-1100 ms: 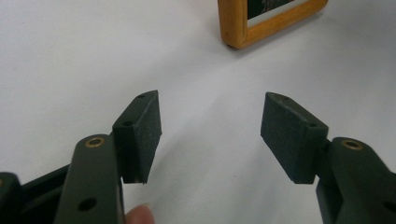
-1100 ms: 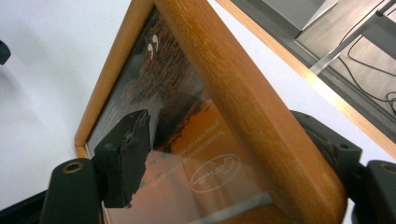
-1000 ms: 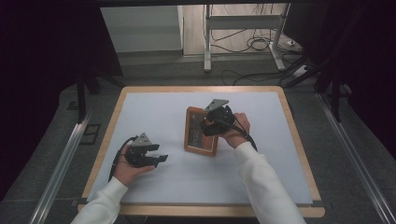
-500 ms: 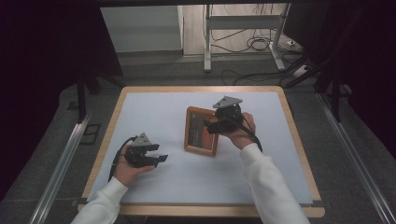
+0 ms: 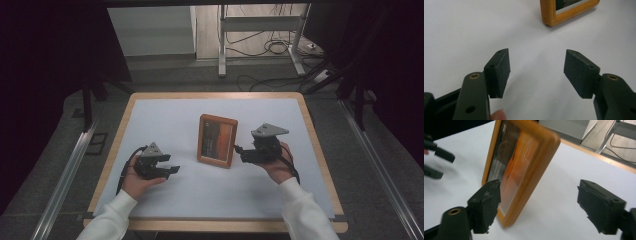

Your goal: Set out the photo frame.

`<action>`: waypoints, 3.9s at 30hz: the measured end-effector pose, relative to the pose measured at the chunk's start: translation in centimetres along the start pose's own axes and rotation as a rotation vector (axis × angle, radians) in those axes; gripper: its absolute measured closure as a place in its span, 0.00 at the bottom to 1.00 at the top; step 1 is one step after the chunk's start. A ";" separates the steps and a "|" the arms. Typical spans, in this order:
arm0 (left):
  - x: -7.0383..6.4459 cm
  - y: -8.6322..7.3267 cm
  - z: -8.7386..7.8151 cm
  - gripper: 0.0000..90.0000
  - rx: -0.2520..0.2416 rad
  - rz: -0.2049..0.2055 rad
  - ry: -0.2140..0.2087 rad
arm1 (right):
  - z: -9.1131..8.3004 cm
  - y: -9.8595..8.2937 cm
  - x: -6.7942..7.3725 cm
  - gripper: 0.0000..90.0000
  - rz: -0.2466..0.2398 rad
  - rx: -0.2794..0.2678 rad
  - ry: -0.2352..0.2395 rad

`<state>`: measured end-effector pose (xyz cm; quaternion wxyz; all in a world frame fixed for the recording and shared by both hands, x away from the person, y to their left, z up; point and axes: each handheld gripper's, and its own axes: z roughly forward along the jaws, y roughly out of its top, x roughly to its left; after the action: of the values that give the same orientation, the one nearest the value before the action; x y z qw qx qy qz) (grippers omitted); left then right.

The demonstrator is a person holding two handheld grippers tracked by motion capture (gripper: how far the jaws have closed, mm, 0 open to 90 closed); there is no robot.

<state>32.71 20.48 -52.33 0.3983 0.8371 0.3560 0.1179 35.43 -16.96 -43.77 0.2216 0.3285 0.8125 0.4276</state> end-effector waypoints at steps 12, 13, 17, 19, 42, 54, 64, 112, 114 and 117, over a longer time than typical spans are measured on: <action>-0.1 0.0 0.0 0.42 -0.002 0.002 0.001 | 0.8 -3.1 2.8 0.97 -0.066 0.068 0.133; -0.1 0.0 0.0 0.42 -0.002 0.003 0.001 | 1.2 -3.2 3.0 0.99 -0.078 0.079 0.137; -0.1 0.0 -0.1 0.42 -0.004 0.001 0.002 | 3.1 -3.8 3.8 1.00 -0.093 0.124 0.153; -0.1 0.0 -0.1 0.42 -0.004 0.002 0.002 | 4.0 -4.0 4.1 1.00 -0.100 0.142 0.158; -0.2 -0.1 -0.1 0.42 -0.005 0.005 -0.001 | 6.9 -5.0 4.2 1.00 -0.112 0.218 0.153; -0.2 0.0 -0.1 0.42 -0.006 0.006 -0.003 | 6.8 -5.3 3.4 1.00 -0.102 0.210 0.150; -0.2 0.0 -0.2 0.41 -0.011 0.004 -0.002 | 6.7 -5.5 2.9 1.00 -0.093 0.212 0.138; -0.9 -0.2 -0.8 0.39 -0.035 0.003 0.023 | -5.9 -12.4 -2.5 0.27 0.159 0.065 -0.032; -0.9 -0.2 -0.8 0.39 -0.032 0.001 0.024 | -6.4 -12.9 -2.8 0.27 0.171 0.062 -0.040; -1.1 -0.3 -0.8 0.39 -0.027 0.001 0.025 | -6.5 -12.9 -2.9 0.26 0.173 0.058 -0.039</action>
<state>31.40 20.36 -51.99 0.4051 0.8301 0.3591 0.1335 28.78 -28.00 -50.89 0.1898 0.4120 0.7888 0.4149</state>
